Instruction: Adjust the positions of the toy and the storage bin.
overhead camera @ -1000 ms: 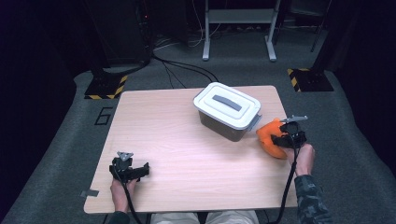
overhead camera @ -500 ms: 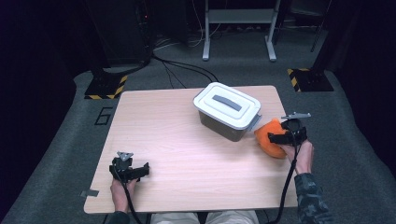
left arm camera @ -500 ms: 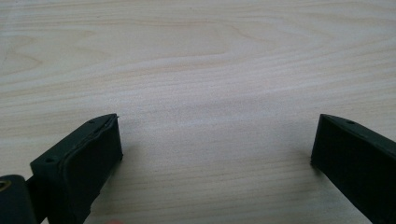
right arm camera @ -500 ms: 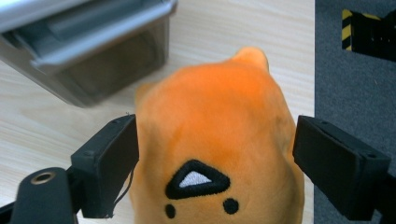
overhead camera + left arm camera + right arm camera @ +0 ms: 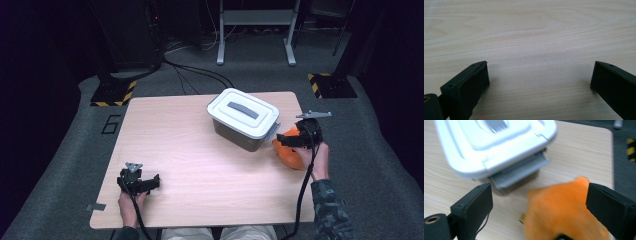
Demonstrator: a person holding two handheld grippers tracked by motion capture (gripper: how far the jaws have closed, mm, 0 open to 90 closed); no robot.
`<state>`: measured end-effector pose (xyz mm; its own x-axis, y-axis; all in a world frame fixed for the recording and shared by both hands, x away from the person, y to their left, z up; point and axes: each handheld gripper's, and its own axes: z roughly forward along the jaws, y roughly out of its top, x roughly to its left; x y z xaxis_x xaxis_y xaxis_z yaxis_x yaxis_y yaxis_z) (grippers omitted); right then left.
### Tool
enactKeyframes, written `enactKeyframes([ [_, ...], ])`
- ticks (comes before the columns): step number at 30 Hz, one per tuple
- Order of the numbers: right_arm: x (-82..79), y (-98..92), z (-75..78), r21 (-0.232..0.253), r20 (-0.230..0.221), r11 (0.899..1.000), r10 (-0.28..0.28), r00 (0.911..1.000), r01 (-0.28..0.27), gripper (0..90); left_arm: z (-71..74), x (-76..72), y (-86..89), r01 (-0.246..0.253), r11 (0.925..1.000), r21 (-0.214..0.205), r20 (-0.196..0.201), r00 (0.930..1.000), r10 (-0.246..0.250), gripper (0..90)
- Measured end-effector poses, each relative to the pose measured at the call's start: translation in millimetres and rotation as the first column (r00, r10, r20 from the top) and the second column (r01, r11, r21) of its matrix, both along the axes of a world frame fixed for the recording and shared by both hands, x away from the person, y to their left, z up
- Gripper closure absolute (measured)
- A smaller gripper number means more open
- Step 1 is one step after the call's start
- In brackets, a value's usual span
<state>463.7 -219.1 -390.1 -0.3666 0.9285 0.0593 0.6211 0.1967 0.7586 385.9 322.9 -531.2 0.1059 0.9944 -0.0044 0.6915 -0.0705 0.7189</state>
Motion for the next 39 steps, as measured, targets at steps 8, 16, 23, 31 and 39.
enactKeyframes([
  [8,16.6,28.9,8.2,-0.006,0.005,0.998,0.056,0.9984,-0.056,6.0,0.0,0.1,0.1,0.001,1.0,0.001,0.001,1.0,-0.001,1.5],
  [16,33.9,53.1,9.8,0.011,-0.02,0.996,0.09,0.9958,-0.089,5.7,-0.1,0.0,0.0,0.001,1.0,-0.001,0.002,1.0,-0.001,1.6],
  [23,50.3,75.2,10.2,0.007,-0.032,0.994,0.108,0.9937,-0.107,6.3,-0.1,0.0,0.1,0.001,1.0,-0.001,0.002,1.0,-0.001,1.6],
  [31,67.4,91.6,12.1,0.001,-0.049,0.994,0.113,0.9924,-0.113,6.9,-0.1,0.1,0.2,0.001,1.0,0.0,0.002,1.0,-0.001,1.6],
  [39,81.5,99.5,10.1,-0.006,-0.045,0.994,0.106,0.9934,-0.106,12.3,-0.1,0.1,0.2,0.001,1.0,0.0,0.002,1.0,-0.001,1.6],
])
